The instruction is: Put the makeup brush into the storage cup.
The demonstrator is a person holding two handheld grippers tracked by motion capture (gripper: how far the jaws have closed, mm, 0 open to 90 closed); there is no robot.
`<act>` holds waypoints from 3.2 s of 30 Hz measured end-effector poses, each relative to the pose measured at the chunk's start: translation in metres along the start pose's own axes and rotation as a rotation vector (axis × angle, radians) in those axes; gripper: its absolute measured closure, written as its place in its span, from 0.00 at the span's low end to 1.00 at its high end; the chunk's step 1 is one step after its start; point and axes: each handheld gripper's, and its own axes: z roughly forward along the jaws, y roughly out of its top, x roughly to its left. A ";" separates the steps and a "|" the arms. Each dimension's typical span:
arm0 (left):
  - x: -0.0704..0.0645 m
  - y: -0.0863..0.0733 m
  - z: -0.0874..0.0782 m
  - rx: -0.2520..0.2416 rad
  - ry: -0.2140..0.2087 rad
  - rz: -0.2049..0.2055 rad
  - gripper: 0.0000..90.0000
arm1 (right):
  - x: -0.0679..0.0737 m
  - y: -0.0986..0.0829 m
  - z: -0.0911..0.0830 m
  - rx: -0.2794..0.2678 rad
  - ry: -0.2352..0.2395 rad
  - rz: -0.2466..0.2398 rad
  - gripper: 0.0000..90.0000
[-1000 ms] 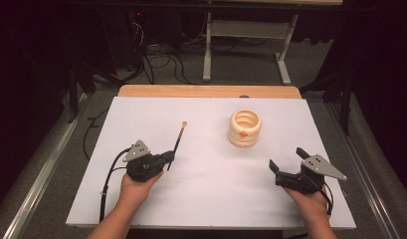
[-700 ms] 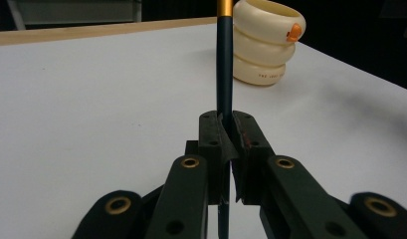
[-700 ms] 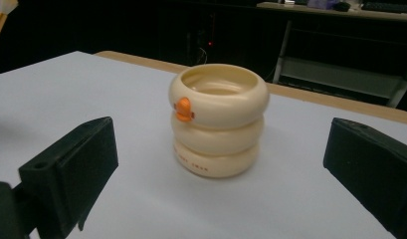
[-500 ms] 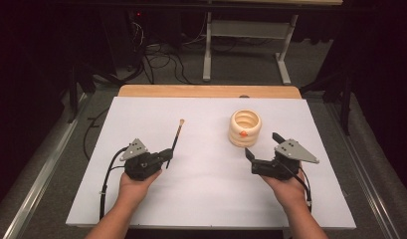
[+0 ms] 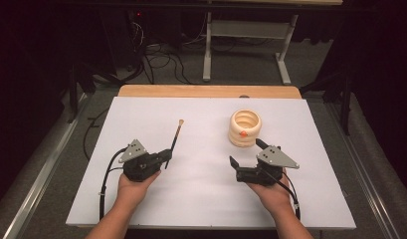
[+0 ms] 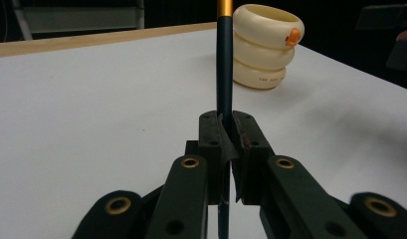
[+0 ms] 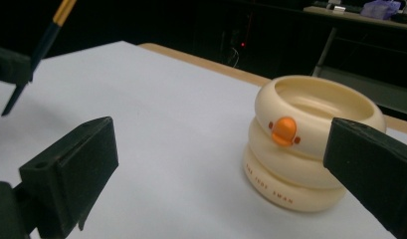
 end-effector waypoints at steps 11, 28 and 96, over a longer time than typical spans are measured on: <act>-0.015 0.012 0.008 0.008 -0.031 0.050 0.94 | 0.002 -0.004 0.000 0.004 0.006 -0.029 0.03; -0.040 0.019 0.045 -0.005 -0.089 0.078 0.94 | -0.004 -0.004 -0.003 -0.012 0.012 -0.008 0.03; -0.075 -0.009 0.060 0.055 -0.150 0.139 0.94 | 0.032 -0.006 0.009 -0.033 0.211 0.266 0.26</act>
